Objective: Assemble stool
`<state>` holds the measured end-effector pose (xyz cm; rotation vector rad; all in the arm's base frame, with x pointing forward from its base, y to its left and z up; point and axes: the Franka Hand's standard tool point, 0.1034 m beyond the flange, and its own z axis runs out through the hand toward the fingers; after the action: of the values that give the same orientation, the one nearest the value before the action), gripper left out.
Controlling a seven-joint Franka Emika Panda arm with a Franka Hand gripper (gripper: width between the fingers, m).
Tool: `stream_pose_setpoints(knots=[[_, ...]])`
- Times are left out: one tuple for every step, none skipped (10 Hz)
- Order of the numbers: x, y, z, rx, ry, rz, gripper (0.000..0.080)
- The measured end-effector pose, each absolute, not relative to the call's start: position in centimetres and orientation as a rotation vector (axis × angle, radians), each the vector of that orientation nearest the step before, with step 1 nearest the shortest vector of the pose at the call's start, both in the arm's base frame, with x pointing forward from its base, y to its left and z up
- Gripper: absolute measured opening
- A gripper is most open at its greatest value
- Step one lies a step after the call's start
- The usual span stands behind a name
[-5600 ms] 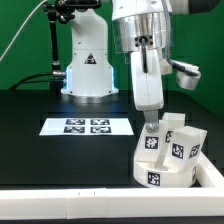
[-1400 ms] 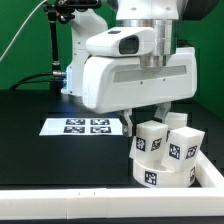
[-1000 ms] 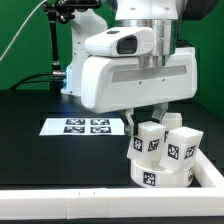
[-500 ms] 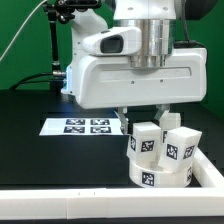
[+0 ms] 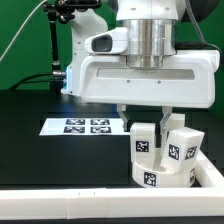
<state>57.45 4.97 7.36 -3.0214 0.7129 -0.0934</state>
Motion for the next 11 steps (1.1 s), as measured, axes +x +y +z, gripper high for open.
stream_pose_setpoints(knots=[[57.46,5.07,7.36,-2.972,0.866,-0.090,0.0340],[57.44,5.26,7.35,-2.929,0.994,-0.086,0.0340],[57.45,5.23,7.35,-2.900,1.072,-0.084,0.0340],[57.45,5.23,7.35,-2.877,1.127,-0.083,0.0340],[57.45,5.23,7.35,-2.824,1.244,-0.078,0.0340],[57.45,5.21,7.35,-2.771,1.344,-0.073,0.0340],[57.45,5.21,7.35,-2.734,1.413,-0.070,0.0340],[57.45,5.21,7.35,-2.710,1.455,-0.068,0.0340],[57.46,5.26,7.36,-2.588,1.633,-0.056,0.0340],[57.44,5.31,7.36,-2.487,1.767,-0.047,0.0340],[57.54,5.20,7.36,-2.376,1.884,-0.051,0.0340]])
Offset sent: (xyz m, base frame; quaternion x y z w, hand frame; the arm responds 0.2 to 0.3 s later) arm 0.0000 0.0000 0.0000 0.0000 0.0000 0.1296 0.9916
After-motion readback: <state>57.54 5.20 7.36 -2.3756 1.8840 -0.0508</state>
